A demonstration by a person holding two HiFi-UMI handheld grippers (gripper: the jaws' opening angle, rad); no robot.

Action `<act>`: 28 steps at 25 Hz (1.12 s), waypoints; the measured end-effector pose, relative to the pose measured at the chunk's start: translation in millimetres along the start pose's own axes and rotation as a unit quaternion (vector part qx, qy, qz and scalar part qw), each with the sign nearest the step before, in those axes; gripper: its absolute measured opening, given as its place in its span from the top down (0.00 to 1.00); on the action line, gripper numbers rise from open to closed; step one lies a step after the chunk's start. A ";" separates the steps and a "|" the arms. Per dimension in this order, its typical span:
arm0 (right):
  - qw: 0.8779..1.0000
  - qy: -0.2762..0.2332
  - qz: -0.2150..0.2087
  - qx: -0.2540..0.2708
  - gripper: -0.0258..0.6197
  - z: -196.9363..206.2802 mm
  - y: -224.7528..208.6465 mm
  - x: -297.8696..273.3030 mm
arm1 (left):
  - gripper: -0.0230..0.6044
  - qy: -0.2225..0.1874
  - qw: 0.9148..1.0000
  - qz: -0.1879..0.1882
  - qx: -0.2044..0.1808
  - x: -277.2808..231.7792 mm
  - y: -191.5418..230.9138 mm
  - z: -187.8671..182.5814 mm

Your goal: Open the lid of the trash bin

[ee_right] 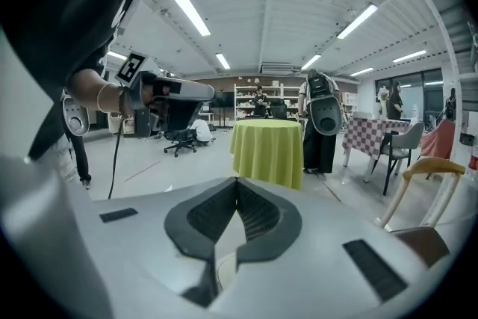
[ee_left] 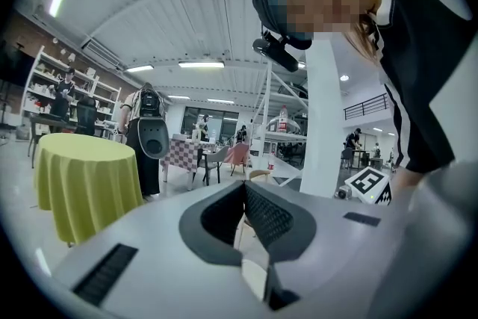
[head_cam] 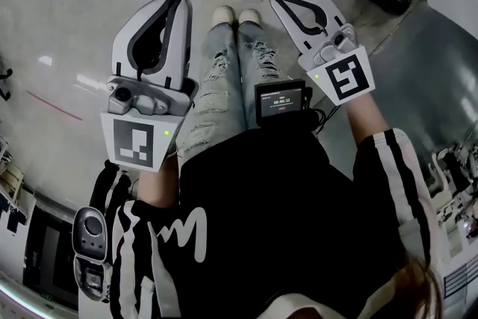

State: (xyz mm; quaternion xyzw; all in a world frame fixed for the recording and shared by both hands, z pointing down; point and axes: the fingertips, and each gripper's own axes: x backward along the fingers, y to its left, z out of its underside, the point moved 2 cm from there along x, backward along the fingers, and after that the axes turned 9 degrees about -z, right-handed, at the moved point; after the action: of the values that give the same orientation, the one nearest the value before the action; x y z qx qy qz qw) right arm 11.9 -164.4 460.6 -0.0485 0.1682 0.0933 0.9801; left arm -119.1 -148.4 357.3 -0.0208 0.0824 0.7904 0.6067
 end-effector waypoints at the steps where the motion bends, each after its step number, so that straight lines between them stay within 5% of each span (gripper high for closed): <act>1: 1.000 0.002 -0.002 0.001 0.95 4.2 0.5 -2.2 | 0.95 0.000 1.000 0.000 0.001 -0.1 0.0 1.9; 14: 0.995 0.092 -0.046 0.019 0.95 88.2 13.3 -29.2 | 0.95 0.024 1.000 -0.005 0.010 4.1 -0.2 33.6; 28: 0.990 0.131 -0.056 0.000 0.95 158.2 13.0 -55.8 | 0.95 0.055 0.998 -0.007 0.026 7.2 -1.4 65.5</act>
State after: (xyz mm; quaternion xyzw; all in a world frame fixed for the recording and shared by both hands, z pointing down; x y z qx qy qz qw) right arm 8.4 -141.0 627.2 -0.0697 0.2923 0.0309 0.9533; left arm -115.2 -131.0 420.8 -0.0486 0.1363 0.7815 0.6069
